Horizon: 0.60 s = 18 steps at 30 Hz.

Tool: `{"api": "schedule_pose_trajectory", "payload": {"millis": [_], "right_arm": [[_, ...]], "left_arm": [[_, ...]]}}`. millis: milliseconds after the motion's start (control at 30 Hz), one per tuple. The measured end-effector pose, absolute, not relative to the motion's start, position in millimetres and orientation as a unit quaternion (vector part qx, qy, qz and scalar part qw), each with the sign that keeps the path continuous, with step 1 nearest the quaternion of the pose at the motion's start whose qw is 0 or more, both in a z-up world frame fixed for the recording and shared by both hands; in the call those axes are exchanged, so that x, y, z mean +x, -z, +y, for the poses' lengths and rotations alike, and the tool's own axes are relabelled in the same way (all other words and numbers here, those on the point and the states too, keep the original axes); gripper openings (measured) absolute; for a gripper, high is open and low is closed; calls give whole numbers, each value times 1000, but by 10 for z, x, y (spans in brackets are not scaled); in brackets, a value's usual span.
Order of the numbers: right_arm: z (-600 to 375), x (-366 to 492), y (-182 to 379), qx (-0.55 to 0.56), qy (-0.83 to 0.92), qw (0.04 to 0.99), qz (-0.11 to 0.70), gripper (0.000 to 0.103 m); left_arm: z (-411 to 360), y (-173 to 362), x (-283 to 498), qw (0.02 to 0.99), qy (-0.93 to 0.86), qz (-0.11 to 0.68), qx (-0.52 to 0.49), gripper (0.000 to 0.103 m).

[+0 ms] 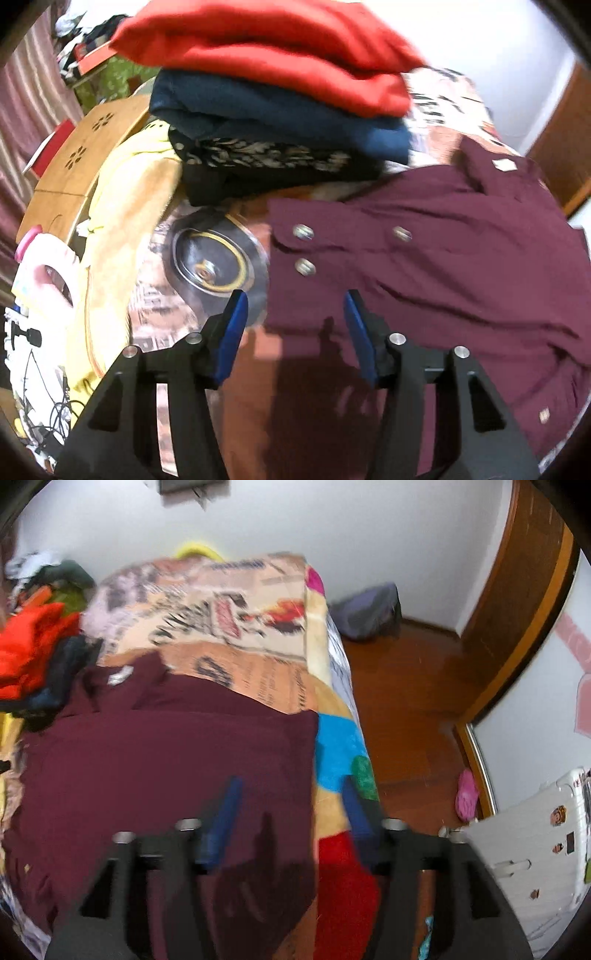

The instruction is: Fold large clothes

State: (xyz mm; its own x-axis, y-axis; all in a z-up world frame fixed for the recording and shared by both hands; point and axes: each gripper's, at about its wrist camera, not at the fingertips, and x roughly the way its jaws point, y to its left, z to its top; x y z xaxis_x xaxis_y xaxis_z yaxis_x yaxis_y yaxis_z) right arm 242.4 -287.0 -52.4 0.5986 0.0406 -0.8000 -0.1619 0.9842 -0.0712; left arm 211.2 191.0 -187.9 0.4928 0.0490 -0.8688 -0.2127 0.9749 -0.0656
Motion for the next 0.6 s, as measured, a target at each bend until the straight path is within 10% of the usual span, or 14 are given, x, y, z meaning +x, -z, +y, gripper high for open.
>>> {"api": "schedule_pose_trajectory", "payload": {"millis": [600], "right_arm": [[-3099, 1628, 871, -34, -20, 873, 485, 65]], "left_arm": [[853, 2206, 2329, 862, -15, 503, 68, 52]]}}
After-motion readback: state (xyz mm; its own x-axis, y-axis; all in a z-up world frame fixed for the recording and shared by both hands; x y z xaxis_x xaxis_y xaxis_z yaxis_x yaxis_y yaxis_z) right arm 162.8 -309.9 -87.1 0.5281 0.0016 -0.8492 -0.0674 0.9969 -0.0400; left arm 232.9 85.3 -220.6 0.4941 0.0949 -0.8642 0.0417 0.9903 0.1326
